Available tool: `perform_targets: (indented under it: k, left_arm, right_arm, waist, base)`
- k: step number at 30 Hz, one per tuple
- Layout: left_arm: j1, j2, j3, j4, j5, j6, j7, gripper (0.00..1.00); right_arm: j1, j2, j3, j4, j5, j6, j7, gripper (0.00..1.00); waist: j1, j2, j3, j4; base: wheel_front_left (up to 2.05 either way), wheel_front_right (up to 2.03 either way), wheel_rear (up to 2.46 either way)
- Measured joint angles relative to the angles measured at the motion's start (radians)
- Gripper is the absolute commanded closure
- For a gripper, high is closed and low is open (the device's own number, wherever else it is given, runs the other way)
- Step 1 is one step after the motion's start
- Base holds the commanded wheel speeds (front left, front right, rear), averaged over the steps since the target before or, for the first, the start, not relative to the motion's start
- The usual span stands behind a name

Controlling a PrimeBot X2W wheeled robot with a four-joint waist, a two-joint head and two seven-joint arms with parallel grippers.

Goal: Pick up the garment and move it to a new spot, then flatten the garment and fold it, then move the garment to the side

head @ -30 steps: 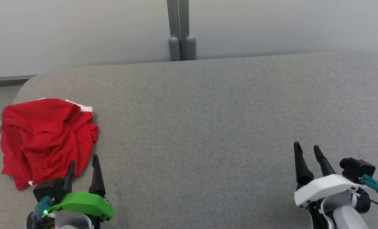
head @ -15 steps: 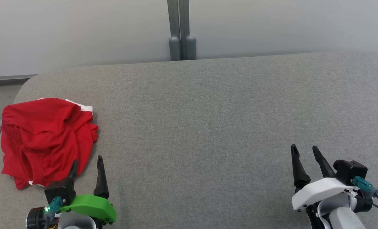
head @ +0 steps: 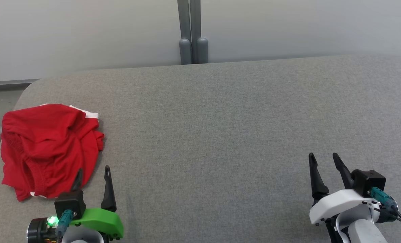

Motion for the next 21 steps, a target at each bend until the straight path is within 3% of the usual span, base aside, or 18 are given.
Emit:
perform_targets:
  k: [14,21]
  left_arm:
    - [0.000,-0.005,0.004,0.006,0.092,0.008,-0.024,0.00]
    - [-0.001,-0.008,0.007,0.010,0.091,0.011,-0.024,0.00]
  right_arm:
    - [-0.006,0.000,-0.001,0.010,-0.093,0.000,-0.025,0.00]
    - [-0.006,0.001,0.010,0.007,-0.092,0.000,-0.025,0.00]
  waist:
    - [0.0000,0.0000,0.004,0.010]
    - [0.0000,0.0000,0.008,0.051]
  base:
    - [0.00,0.00,0.00]
    - [0.00,0.00,0.00]
